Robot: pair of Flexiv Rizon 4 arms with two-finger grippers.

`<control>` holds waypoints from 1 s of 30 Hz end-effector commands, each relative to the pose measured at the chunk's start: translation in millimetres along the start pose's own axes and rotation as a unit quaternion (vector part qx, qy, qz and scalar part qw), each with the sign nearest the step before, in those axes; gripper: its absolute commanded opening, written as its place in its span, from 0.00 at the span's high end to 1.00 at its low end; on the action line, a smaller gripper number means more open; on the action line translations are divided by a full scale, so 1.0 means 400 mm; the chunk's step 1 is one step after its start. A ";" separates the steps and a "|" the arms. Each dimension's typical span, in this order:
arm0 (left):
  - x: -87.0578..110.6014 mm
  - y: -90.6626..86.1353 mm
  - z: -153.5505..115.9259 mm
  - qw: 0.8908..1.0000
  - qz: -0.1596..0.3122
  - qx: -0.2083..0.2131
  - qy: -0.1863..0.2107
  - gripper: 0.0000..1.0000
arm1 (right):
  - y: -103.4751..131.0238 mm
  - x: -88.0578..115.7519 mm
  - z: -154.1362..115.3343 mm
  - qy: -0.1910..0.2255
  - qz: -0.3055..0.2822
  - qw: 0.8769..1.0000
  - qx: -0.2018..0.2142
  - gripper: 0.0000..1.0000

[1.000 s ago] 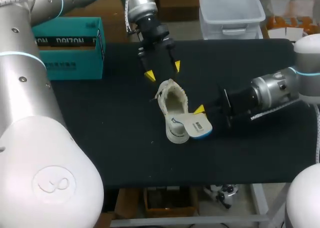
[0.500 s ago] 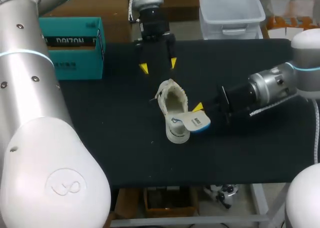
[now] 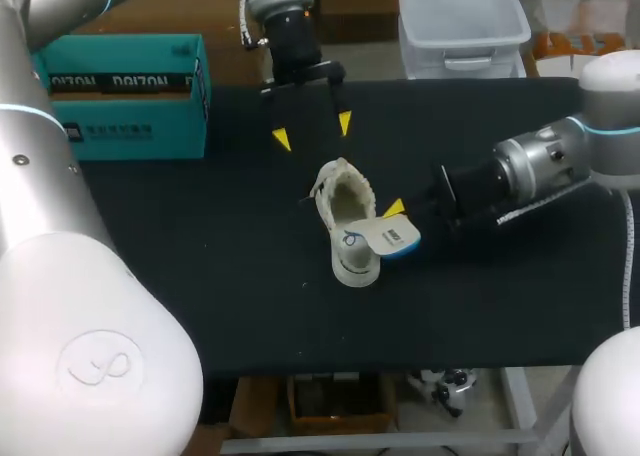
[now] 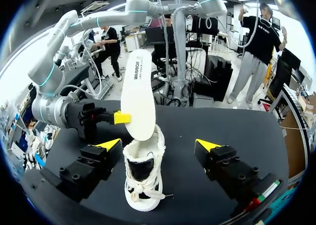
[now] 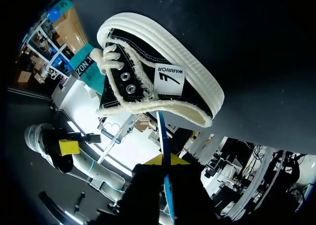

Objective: Open the shoe tongue, take the insole out of the shoe, put the insole back into the shoe, and pack the shoe into the shoebox

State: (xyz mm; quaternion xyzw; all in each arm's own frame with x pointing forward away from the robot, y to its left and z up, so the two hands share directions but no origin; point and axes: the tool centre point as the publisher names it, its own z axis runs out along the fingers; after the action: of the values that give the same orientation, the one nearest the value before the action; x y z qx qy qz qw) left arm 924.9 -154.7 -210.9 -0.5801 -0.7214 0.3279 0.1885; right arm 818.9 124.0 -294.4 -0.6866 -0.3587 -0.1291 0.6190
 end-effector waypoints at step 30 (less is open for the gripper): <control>0.120 -0.106 0.160 0.921 -0.102 0.119 -0.356 0.00 | -0.007 -0.014 0.001 0.015 -0.018 1.000 -0.001 1.00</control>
State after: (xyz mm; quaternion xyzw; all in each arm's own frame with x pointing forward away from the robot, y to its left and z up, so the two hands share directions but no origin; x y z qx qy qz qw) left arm 840.4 -131.0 -226.8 -0.4155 -0.7448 0.5029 0.1402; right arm 814.7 122.6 -296.6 -0.6775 -0.3621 -0.1501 0.6223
